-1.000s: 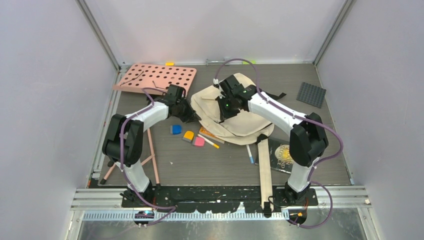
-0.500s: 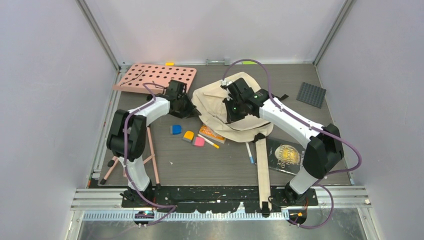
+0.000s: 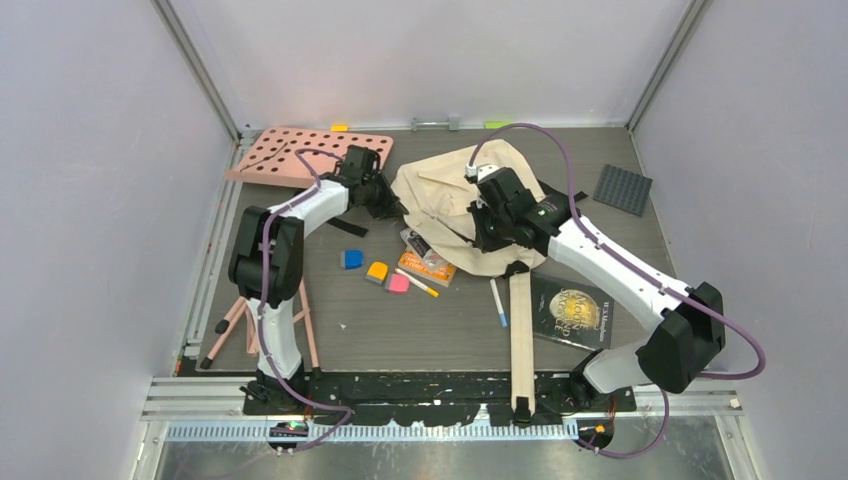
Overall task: Pack the student bag
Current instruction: Unzip the student bag at the center of the board.
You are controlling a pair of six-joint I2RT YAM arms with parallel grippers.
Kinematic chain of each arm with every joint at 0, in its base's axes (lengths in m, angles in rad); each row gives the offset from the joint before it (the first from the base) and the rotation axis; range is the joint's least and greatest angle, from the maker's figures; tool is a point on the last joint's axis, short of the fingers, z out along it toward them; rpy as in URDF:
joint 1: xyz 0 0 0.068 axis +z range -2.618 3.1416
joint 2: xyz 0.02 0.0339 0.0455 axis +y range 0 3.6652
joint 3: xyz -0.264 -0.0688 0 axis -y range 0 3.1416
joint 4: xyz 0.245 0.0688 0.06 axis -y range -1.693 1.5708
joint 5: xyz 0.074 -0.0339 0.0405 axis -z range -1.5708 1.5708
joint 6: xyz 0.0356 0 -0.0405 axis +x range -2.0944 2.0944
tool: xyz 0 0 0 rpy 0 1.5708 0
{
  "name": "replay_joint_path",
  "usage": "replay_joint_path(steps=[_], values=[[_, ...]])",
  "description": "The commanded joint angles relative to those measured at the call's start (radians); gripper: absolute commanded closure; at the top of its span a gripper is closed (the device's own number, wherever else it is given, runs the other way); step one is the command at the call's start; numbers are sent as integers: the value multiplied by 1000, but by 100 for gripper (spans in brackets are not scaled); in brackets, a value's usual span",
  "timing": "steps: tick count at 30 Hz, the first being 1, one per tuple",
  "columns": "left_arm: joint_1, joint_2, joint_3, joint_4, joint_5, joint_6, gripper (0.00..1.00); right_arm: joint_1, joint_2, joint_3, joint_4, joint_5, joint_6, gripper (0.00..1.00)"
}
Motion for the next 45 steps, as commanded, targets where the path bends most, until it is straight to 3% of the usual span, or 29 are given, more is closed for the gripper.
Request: replay_joint_path(steps=[1,4,5,12,16,23,28,32,45], values=[[22,34,62,54,-116,72,100,-1,-86,-23,-52,65,4,99],[22,30,67,45,-107,95,100,-1,-74,-15,-43,53,6,99],[22,23,67,40,-106,102,96,-1,-71,-13,-34,42,6,99],[9,-97,42,-67,-114,134,42,2,-62,-14,81,7,-22,99],[-21,-183,0,-130,-109,69,33,5,-41,-6,103,12,-31,99],[-116,-284,-144,-65,-30,-144,30,11,-18,-1,139,24,-31,99],[-138,-289,-270,108,6,-285,31,14,-12,1,163,30,-28,99],[-149,-271,-260,127,7,-281,33,15,-8,0,174,38,-26,99],[-162,-216,-259,172,46,-299,52,18,-7,-3,178,55,-22,99]])
